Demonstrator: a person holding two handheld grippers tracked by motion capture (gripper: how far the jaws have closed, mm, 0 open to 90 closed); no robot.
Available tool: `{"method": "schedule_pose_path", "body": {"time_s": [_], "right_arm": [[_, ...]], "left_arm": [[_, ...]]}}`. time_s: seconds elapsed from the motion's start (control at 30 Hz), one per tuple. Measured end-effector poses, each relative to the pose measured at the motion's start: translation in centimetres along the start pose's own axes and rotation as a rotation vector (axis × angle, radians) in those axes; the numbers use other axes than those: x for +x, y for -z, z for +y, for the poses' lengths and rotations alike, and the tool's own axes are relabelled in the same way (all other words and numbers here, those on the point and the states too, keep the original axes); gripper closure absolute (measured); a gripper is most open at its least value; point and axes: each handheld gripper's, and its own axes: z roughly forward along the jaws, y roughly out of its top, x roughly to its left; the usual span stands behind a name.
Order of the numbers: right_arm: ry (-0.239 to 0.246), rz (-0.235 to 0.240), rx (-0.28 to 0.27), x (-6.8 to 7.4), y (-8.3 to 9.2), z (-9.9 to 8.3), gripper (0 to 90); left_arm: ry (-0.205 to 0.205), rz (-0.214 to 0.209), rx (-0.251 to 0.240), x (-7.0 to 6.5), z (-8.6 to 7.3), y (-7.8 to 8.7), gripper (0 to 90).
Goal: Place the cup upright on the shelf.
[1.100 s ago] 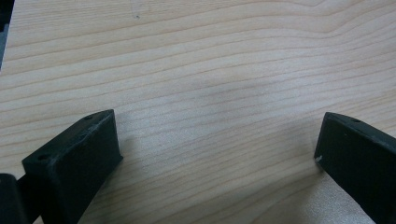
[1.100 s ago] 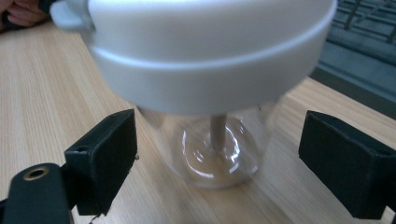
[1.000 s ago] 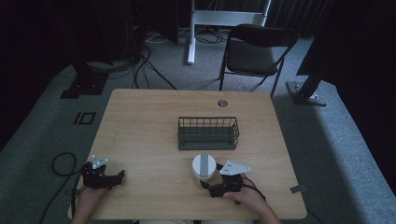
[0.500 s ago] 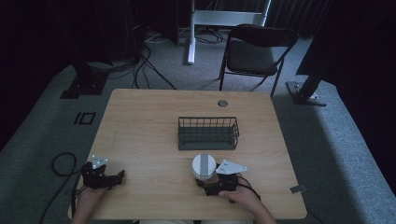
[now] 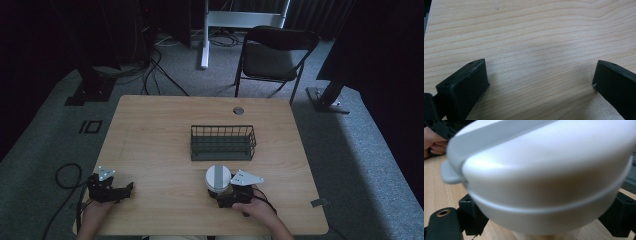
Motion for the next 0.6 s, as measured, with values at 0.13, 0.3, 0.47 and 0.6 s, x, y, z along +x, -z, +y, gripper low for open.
{"method": "schedule_pose_path", "body": {"time_s": [0.13, 0.3, 0.47, 0.6], "right_arm": [[0.006, -0.005, -0.018, -0.04, -0.22, -0.05, 13.2], [0.027, -0.017, -0.024, 0.03, -0.3, -0.04, 14.9], [0.055, -0.03, -0.036, 0.15, -0.22, 0.03, 16.8], [0.049, -0.033, -0.029, 0.03, -0.11, 0.33, 17.8]], "left_arm": [[0.0, 0.0, 0.0, 0.0, 0.0, 0.0, 0.2], [0.0, -0.001, 0.0, 0.0, 0.0, 0.0, 0.2], [0.0, -0.001, 0.0, 0.0, 0.0, 0.0, 0.2], [0.0, -0.001, 0.0, 0.0, 0.0, 0.0, 0.2]]}}
